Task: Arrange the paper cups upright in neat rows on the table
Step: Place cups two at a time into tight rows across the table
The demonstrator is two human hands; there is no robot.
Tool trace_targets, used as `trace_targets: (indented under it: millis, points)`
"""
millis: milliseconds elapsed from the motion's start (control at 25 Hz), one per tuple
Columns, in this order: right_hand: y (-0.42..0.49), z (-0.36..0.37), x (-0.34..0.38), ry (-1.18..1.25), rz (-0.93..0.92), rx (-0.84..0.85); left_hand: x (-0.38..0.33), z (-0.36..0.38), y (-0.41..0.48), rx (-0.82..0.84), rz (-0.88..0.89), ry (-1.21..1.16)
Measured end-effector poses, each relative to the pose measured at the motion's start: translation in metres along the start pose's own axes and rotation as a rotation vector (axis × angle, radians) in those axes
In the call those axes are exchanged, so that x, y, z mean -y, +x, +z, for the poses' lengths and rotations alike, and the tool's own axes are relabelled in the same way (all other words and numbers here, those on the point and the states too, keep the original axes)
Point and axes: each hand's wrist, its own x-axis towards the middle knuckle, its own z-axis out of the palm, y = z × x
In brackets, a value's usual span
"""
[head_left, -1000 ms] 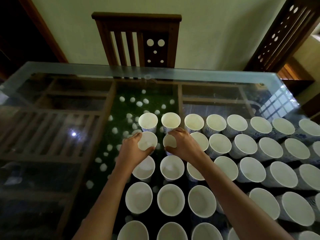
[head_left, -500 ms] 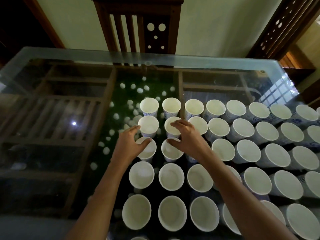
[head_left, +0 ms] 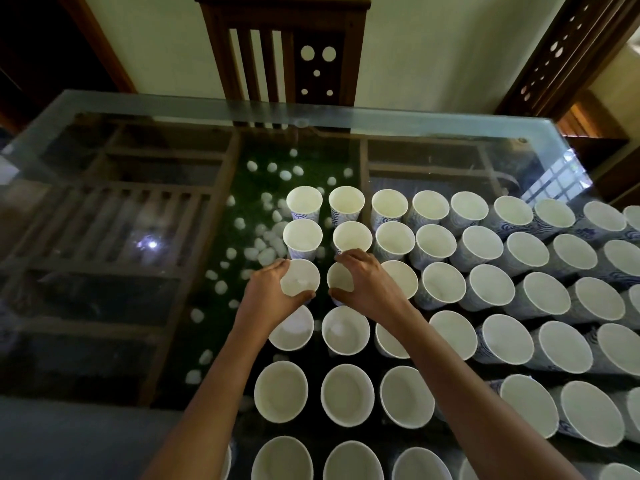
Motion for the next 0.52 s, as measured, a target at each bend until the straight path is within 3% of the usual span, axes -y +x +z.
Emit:
trace_targets:
  millis: [520]
  points:
    - [0.003,-0.003,-0.010,0.015,-0.005,-0.068,-0.005,0.003,0.014,-0.068,-0.006,-0.039]
